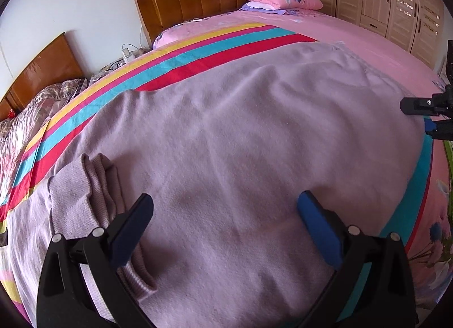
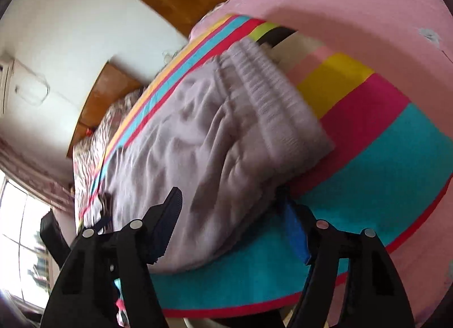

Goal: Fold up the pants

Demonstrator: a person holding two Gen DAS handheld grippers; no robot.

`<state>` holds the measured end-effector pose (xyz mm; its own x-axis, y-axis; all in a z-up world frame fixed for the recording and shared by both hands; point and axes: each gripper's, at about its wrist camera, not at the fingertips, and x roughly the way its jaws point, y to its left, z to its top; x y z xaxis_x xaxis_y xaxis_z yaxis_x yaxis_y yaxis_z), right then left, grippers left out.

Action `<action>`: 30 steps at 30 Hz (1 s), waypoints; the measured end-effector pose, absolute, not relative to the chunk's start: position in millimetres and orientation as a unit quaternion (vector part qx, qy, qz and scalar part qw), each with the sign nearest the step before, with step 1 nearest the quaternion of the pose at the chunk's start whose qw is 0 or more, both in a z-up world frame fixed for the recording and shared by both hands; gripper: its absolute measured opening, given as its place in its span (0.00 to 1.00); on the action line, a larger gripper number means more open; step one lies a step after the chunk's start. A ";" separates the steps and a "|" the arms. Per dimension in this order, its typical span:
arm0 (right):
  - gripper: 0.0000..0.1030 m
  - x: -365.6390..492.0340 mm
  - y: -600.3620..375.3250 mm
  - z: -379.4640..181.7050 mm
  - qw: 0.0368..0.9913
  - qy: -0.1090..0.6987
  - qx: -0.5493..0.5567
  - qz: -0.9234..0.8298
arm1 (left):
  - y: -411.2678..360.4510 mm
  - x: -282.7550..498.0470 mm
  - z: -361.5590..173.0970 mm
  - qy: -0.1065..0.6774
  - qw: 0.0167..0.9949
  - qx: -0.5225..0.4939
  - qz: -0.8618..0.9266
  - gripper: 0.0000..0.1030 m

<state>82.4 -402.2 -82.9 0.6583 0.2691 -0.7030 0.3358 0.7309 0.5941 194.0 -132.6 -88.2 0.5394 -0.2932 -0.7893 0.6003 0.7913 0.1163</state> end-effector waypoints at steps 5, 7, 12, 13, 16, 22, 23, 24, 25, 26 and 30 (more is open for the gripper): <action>0.55 81.5 -417.8 -88.4 0.831 0.384 0.399 -0.056 | -130.7 194.6 -88.9 0.404 0.856 0.185 -0.263 0.99; 0.57 87.4 -408.2 -84.4 0.840 0.398 0.364 -0.065 | -131.1 193.9 -88.7 0.402 0.856 0.189 -0.263 0.99; 0.54 92.2 -405.1 -82.2 0.838 0.414 0.350 -0.059 | -130.8 193.6 -88.3 0.402 0.856 0.191 -0.264 0.99; 0.54 91.4 -405.9 -82.8 0.836 0.413 0.356 -0.058 | -130.8 193.5 -88.2 0.402 0.856 0.192 -0.264 0.99; 0.53 92.8 -403.0 -83.8 0.839 0.414 0.347 -0.068 | -128.6 191.9 -80.7 0.397 0.858 0.192 -0.264 0.99; 0.32 72.9 -409.5 -97.4 0.839 0.363 0.399 -0.061 | -52.4 212.4 -18.1 0.336 0.912 0.123 -0.198 0.99; 0.31 68.7 -411.8 -101.9 0.835 0.347 0.423 -0.055 | -27.5 222.1 -14.3 0.342 0.919 0.100 -0.168 0.99; 0.30 65.0 -413.3 -104.8 0.832 0.332 0.443 -0.049 | -5.6 230.3 -13.0 0.349 0.923 0.080 -0.138 0.99; 0.29 61.1 -414.1 -106.9 0.830 0.312 0.461 -0.041 | 15.2 236.9 -14.8 0.360 0.924 0.061 -0.113 0.99; 0.29 58.4 -414.3 -108.2 0.829 0.297 0.473 -0.036 | 32.6 241.2 -18.3 0.373 0.922 0.043 -0.099 0.99; 0.27 52.0 -407.9 -97.4 0.838 0.247 0.485 -0.024 | 47.4 238.0 -50.4 0.417 0.900 0.057 -0.111 0.99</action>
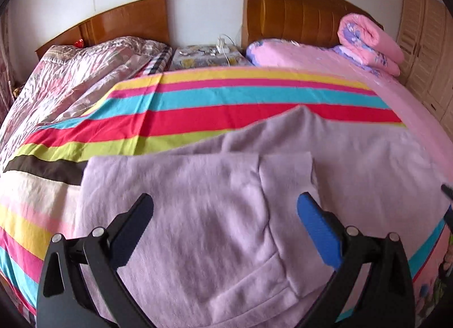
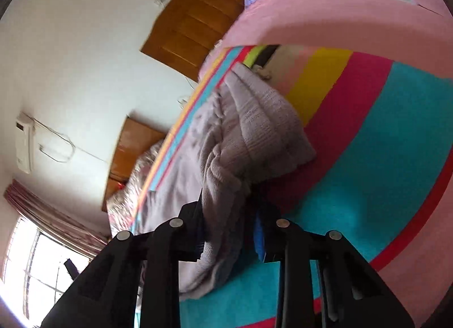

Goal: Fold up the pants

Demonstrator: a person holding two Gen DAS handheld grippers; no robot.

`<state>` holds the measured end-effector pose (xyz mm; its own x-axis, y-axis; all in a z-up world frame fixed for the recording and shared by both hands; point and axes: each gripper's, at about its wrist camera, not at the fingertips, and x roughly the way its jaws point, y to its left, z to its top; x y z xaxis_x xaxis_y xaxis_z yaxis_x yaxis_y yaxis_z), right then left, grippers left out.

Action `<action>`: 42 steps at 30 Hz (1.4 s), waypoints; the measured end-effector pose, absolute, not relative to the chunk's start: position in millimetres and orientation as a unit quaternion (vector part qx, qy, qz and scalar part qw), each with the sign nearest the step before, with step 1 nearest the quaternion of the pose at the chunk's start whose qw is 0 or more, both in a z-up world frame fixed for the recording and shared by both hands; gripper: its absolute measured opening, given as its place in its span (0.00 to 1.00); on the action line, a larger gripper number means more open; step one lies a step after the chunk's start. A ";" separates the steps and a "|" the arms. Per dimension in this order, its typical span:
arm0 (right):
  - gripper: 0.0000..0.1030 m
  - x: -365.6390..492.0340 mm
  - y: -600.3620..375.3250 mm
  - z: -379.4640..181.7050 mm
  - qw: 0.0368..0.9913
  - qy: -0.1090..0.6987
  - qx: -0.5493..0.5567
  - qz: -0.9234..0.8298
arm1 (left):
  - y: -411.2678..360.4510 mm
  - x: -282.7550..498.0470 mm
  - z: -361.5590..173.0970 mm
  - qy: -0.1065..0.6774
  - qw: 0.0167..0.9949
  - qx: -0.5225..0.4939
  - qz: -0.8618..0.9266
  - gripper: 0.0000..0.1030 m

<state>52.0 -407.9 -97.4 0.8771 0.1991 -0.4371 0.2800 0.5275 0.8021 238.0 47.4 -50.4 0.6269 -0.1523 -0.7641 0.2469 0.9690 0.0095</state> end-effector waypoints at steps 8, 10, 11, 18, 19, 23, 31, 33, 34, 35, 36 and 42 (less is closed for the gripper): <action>0.25 93.4 -309.1 27.7 0.947 0.214 0.241 0.005 | 73.7 225.9 -61.6 0.409 0.903 0.049 -0.119 0.99; 0.25 112.3 -247.9 60.5 0.969 0.210 0.123 0.038 | 112.4 218.0 -38.7 0.376 0.922 -0.003 -0.097 0.99; 0.25 121.0 -206.7 73.0 0.974 0.207 0.056 0.066 | 133.5 214.5 -29.1 0.362 0.929 -0.025 -0.076 0.99; 0.25 127.0 40.4 -3.4 0.864 0.257 -0.334 0.275 | 261.1 172.3 3.2 0.322 0.937 -0.125 0.049 0.99; 0.25 122.9 59.4 -28.3 0.838 0.274 -0.365 0.299 | 272.1 171.6 3.6 0.326 0.934 -0.132 0.058 0.99; 0.37 95.5 88.3 -84.7 0.795 0.252 -0.470 0.289 | 300.0 152.8 -8.6 0.350 0.923 -0.150 0.058 0.99; 0.49 117.6 29.0 -14.4 0.825 0.338 -0.191 0.411 | 277.5 147.3 -29.3 0.364 0.906 -0.208 -0.052 0.99; 0.41 130.3 27.6 -10.7 0.832 0.342 -0.181 0.397 | 268.1 152.4 -34.4 0.369 0.900 -0.219 -0.078 0.99; 0.37 135.0 31.1 -14.0 0.832 0.346 -0.191 0.390 | 263.3 153.4 -37.1 0.373 0.897 -0.222 -0.086 0.99; 0.37 139.5 35.7 -18.2 0.829 0.351 -0.199 0.387 | 259.5 155.3 -40.6 0.380 0.893 -0.223 -0.089 0.99; 0.37 142.2 45.2 -24.9 0.823 0.361 -0.207 0.388 | 256.5 156.6 -44.4 0.387 0.890 -0.223 -0.089 0.99; 0.13 140.9 55.7 -48.2 0.821 0.359 -0.230 0.378 | 259.4 153.5 -59.1 0.405 0.883 -0.221 -0.077 0.99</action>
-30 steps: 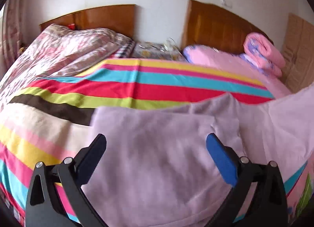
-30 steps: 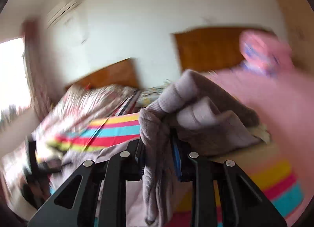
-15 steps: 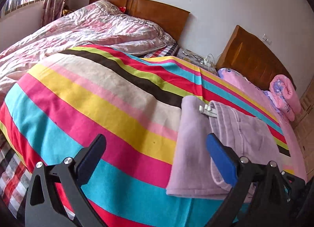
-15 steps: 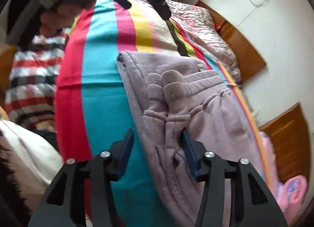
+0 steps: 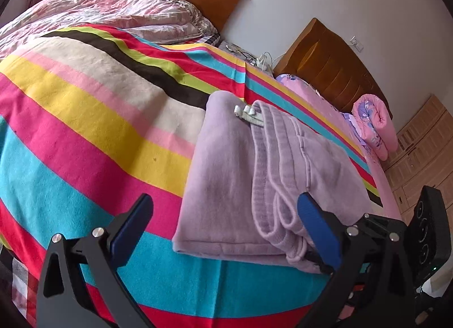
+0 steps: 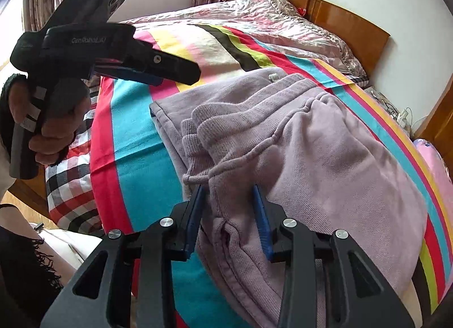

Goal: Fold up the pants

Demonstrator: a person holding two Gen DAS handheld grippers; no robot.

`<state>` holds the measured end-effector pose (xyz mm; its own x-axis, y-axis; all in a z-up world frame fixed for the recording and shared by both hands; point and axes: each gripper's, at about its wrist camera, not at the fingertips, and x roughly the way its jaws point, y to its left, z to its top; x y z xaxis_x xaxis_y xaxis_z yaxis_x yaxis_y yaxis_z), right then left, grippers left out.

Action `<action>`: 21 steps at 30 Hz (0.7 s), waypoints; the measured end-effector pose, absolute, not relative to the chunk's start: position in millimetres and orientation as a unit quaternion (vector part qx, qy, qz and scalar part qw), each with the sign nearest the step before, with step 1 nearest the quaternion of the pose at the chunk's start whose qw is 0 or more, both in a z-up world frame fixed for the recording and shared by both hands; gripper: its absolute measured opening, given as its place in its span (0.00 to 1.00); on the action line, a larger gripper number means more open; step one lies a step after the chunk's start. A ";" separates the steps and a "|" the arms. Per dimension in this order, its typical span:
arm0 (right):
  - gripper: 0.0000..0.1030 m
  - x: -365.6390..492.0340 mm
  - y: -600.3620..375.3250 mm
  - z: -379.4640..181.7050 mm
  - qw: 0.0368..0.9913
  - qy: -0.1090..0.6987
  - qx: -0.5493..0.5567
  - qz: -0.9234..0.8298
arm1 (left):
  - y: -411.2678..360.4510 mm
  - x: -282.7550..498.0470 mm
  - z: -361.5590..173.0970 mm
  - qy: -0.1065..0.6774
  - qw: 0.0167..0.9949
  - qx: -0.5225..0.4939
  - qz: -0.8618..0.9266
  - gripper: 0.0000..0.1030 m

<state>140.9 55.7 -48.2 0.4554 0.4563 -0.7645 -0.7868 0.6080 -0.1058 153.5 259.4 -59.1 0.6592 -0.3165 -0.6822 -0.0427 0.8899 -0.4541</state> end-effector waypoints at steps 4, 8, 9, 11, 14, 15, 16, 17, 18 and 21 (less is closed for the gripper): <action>0.10 138.4 46.8 -10.1 0.835 0.324 -0.203 0.395 | 270.3 150.8 -65.9 0.411 0.879 -0.232 -0.062 0.99; 0.11 128.2 52.6 -1.7 0.825 0.318 -0.230 0.407 | 271.5 150.5 -64.3 0.405 0.880 -0.241 -0.063 0.99; 0.11 127.9 55.7 -12.8 0.817 0.331 -0.239 0.408 | 271.0 150.9 -63.6 0.404 0.880 -0.241 -0.064 0.99; 0.11 125.7 64.3 -44.1 0.797 0.357 -0.272 0.404 | 268.2 153.4 -65.0 0.407 0.879 -0.241 -0.065 0.99; 0.18 125.5 61.7 -53.3 0.800 0.361 -0.256 0.404 | 265.1 153.9 -67.3 0.413 0.877 -0.236 -0.066 0.99; 0.23 127.8 58.7 -49.2 0.799 0.367 -0.241 0.410 | 265.2 153.3 -67.1 0.413 0.878 -0.234 -0.065 0.99; 0.34 128.5 56.0 -45.3 0.797 0.367 -0.232 0.419 | 265.8 152.1 -66.3 0.412 0.879 -0.233 -0.064 0.99; 0.40 127.9 53.9 -42.9 0.794 0.366 -0.227 0.428 | 266.8 151.6 -65.9 0.411 0.879 -0.234 -0.062 0.99; 0.45 126.4 53.5 -42.6 0.793 0.363 -0.232 0.431 | 268.4 150.9 -65.7 0.410 0.879 -0.236 -0.060 0.99; 0.45 115.9 60.6 -51.9 0.790 0.340 -0.292 0.419 | 271.5 149.8 -64.7 0.408 0.879 -0.239 -0.055 0.99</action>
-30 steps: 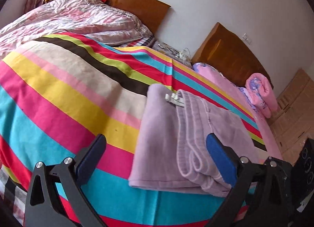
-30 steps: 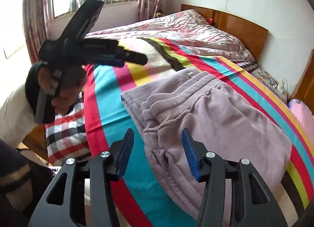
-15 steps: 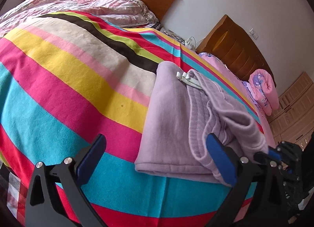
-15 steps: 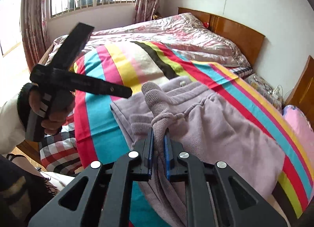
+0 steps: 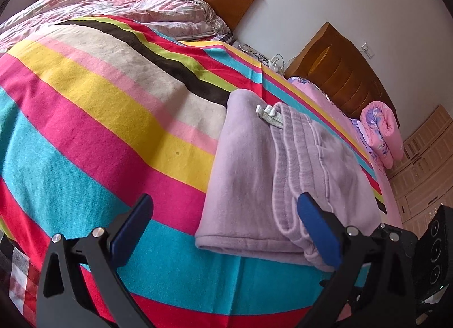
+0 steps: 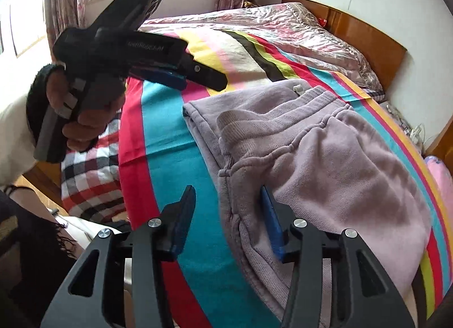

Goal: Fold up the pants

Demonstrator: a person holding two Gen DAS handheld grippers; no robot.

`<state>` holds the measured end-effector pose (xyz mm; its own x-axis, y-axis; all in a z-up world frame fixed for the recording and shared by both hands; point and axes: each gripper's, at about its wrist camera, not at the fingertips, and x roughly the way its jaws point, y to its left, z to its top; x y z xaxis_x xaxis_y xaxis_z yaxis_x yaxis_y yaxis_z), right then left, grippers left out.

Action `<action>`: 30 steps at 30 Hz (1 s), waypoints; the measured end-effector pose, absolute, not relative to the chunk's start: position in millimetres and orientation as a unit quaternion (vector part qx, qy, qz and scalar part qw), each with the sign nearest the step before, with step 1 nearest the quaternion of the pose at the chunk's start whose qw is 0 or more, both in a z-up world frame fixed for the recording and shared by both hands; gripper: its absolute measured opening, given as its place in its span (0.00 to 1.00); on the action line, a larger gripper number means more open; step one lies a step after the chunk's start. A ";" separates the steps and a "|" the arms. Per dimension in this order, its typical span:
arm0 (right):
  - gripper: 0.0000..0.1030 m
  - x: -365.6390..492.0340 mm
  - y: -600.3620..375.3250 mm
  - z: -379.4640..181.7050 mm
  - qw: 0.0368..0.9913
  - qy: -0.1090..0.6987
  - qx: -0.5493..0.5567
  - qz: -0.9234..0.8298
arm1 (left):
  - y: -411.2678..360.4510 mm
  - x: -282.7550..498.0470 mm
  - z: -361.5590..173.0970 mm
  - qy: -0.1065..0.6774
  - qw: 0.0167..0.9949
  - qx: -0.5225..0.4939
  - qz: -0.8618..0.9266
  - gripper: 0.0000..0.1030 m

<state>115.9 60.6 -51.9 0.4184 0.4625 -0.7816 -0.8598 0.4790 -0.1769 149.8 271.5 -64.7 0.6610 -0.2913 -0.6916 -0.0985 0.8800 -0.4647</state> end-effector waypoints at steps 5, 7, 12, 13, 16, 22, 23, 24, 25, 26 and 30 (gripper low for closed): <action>0.44 89.8 78.9 -73.1 0.772 0.257 -0.440 0.380 | 268.3 149.0 -61.6 0.407 0.880 -0.235 -0.061 0.99; 0.35 82.0 81.0 -79.7 0.766 0.224 -0.481 0.362 | 268.1 148.6 -60.5 0.407 0.880 -0.238 -0.065 0.99; 0.14 97.9 56.2 -37.1 0.818 0.217 -0.383 0.370 | 272.8 148.8 -58.0 0.412 0.863 -0.276 -0.098 0.99; 0.14 101.8 51.0 -29.1 0.827 0.222 -0.358 0.374 | 273.0 149.6 -58.2 0.417 0.852 -0.294 -0.115 0.99; 0.13 109.9 40.2 -16.0 0.844 0.222 -0.312 0.376 | 273.1 159.7 -66.7 0.436 0.788 -0.385 -0.201 0.99; 0.13 107.2 39.8 -14.4 0.851 0.216 -0.301 0.372 | 264.8 205.3 -87.4 0.474 0.684 -0.480 -0.277 0.99; 0.13 106.3 41.2 -14.9 0.851 0.215 -0.302 0.371 | 260.6 214.7 -90.7 0.485 0.670 -0.485 -0.284 0.99; 0.13 105.0 41.5 -15.8 0.851 0.214 -0.305 0.371 | 255.8 224.0 -92.8 0.504 0.663 -0.480 -0.277 0.99; 0.13 103.7 42.5 -16.9 0.850 0.212 -0.309 0.369 | 250.3 232.9 -93.4 0.527 0.659 -0.467 -0.264 0.99; 0.13 102.0 44.3 -18.7 0.849 0.212 -0.313 0.368 | 244.5 242.2 -92.8 0.547 0.656 -0.454 -0.253 0.99; 0.13 101.3 45.8 -20.0 0.851 0.213 -0.310 0.366 | 232.2 260.9 -68.3 0.559 0.680 -0.413 -0.234 0.99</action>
<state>101.3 45.8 -20.0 0.6424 0.4906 -0.5887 -0.7543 0.5403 -0.3728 260.9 232.2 -68.3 0.2653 -0.7804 -0.5662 -0.1429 0.5489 -0.8236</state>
